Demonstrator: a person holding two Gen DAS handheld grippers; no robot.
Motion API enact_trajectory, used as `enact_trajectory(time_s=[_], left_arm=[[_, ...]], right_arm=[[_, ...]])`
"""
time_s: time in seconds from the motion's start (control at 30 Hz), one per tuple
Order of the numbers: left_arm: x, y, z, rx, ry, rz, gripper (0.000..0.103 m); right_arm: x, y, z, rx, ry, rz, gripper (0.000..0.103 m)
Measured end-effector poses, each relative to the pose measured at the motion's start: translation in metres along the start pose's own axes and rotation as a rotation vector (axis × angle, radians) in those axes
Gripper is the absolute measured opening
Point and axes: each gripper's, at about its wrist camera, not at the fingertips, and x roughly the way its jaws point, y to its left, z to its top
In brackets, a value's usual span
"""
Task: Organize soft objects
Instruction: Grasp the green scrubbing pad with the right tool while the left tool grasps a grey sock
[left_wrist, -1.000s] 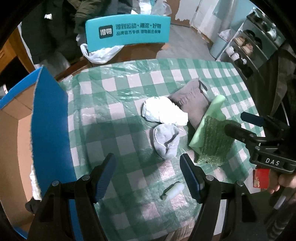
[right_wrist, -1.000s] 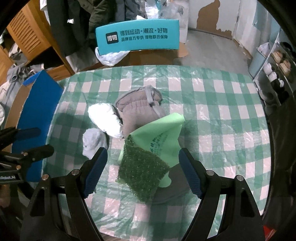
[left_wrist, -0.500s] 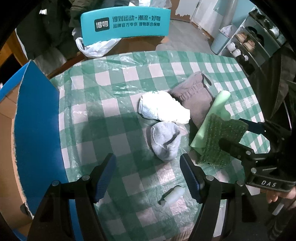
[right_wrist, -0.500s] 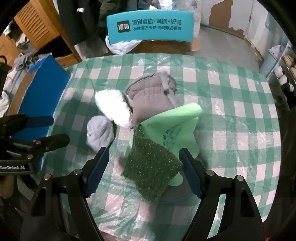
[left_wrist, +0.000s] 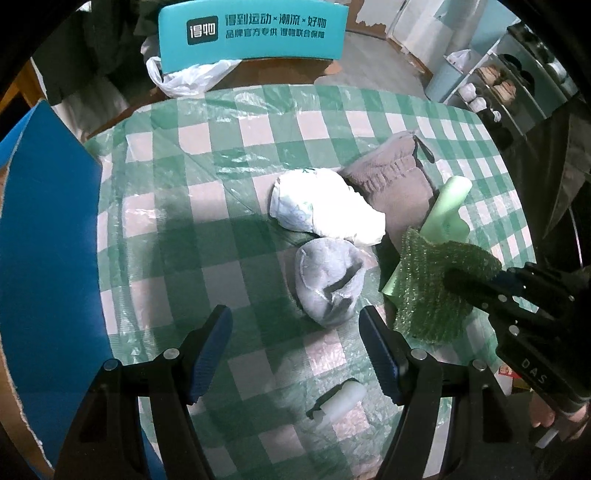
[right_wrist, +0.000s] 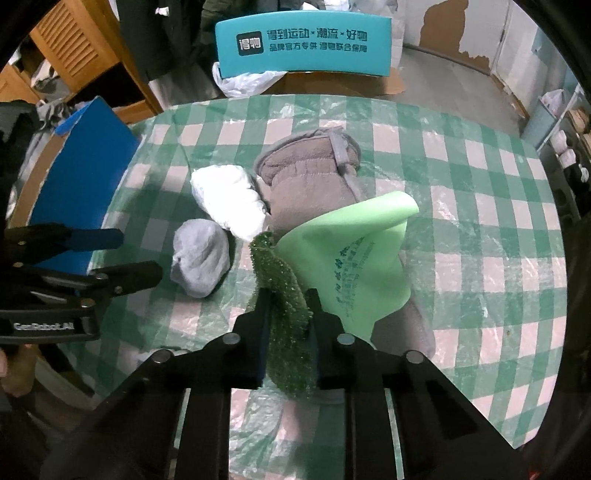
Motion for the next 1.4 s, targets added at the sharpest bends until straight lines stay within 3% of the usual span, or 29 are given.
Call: enact_trajectory(time_s=[0.3,0.83,0.9,0.97,1.03,1.13,1.4], left_arm=[[0.012,0.002,0.002,-0.062,0.015,-0.04,0.077],[0.029,-0.01,0.009,-0.051,0.024,-0.03,0.076],[0.031,-0.013,0.009,-0.031,0.025,-0.02,0.068],[0.034,-0.015,0.009,-0.015,0.038,-0.011,0.054],[0.037,-0.015,0.009,-0.016,0.047,-0.018,0.049],[0.038,-0.013,0.009,-0.016,0.048,-0.038,0.026],[0.028,-0.008,0.004,-0.005,0.023,-0.014,0.017]], right_arm=[[0.001,0.005,0.0,0.003,0.004,0.056,0.008],[-0.001,0.006,-0.001,0.018,-0.003,0.096,0.007],[-0.002,0.007,-0.001,0.016,-0.007,0.096,0.007],[-0.003,0.008,-0.001,0.016,-0.011,0.095,0.007],[-0.003,0.008,-0.001,0.016,-0.013,0.094,0.007],[-0.003,0.009,0.0,0.015,-0.013,0.09,0.007],[-0.006,0.012,0.003,0.004,-0.022,0.084,0.007]])
